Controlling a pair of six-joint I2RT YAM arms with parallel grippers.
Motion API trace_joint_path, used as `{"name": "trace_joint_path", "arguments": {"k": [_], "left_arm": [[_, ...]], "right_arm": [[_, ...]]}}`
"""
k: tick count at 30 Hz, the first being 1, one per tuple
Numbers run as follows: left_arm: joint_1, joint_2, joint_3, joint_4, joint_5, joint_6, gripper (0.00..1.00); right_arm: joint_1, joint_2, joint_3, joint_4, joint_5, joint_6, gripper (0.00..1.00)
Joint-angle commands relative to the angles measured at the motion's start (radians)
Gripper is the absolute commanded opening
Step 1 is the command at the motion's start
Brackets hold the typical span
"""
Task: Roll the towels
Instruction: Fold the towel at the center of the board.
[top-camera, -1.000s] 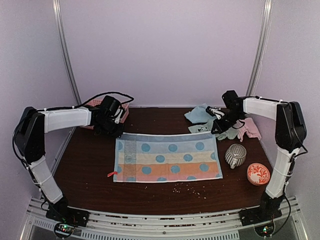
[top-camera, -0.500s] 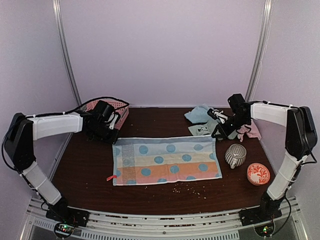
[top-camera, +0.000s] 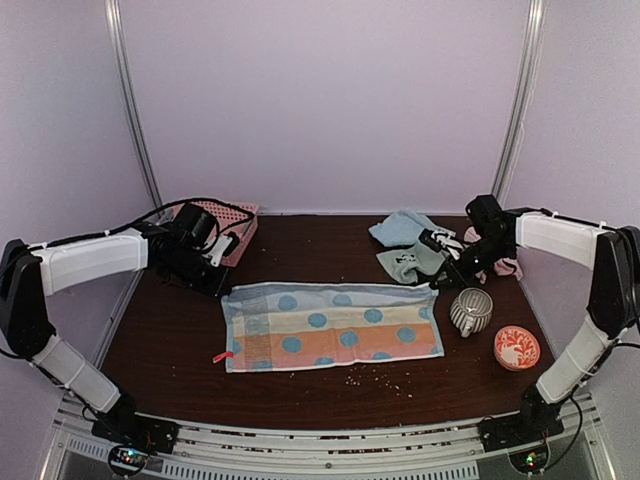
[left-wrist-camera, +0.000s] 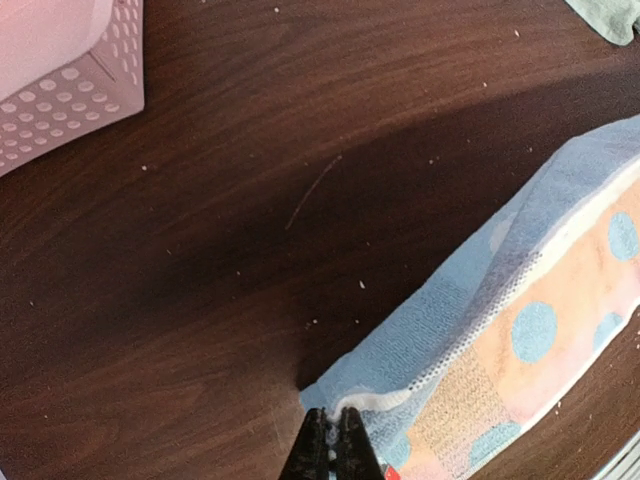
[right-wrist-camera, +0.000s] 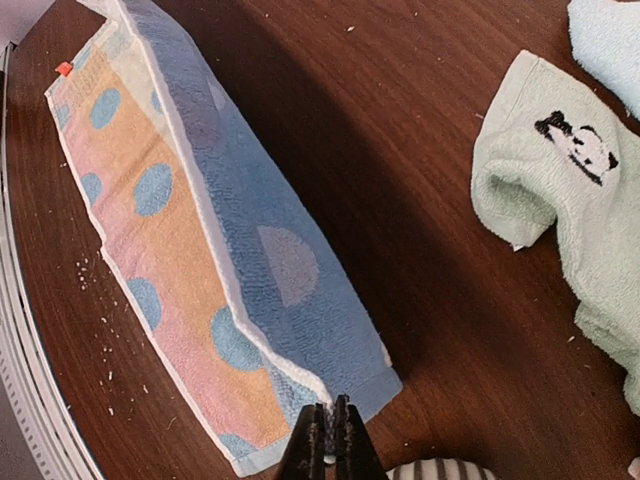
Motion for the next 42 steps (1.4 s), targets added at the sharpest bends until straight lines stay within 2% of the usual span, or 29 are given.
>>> {"name": "trace_joint_path", "arguments": {"k": [1, 8, 13, 24, 42], "left_arm": [[0.002, -0.037, -0.033, -0.055, 0.088, 0.017, 0.0], [0.001, -0.103, -0.077, -0.114, 0.079, -0.004, 0.0], [0.0, -0.117, -0.1, -0.138, 0.118, -0.027, 0.0], [-0.001, -0.054, -0.123, -0.148, 0.171, -0.04, 0.0], [-0.01, -0.022, -0.21, -0.143, 0.228, -0.039, 0.0]], "right_arm": [[-0.011, -0.019, -0.028, -0.065, -0.015, -0.07, 0.0], [-0.029, -0.035, -0.055, -0.071, -0.029, -0.094, 0.0], [-0.037, -0.067, -0.111, -0.105, -0.039, -0.172, 0.0], [-0.014, -0.035, -0.146, -0.138, -0.042, -0.271, 0.0], [0.093, 0.014, -0.215, -0.114, 0.126, -0.328, 0.0]]}}
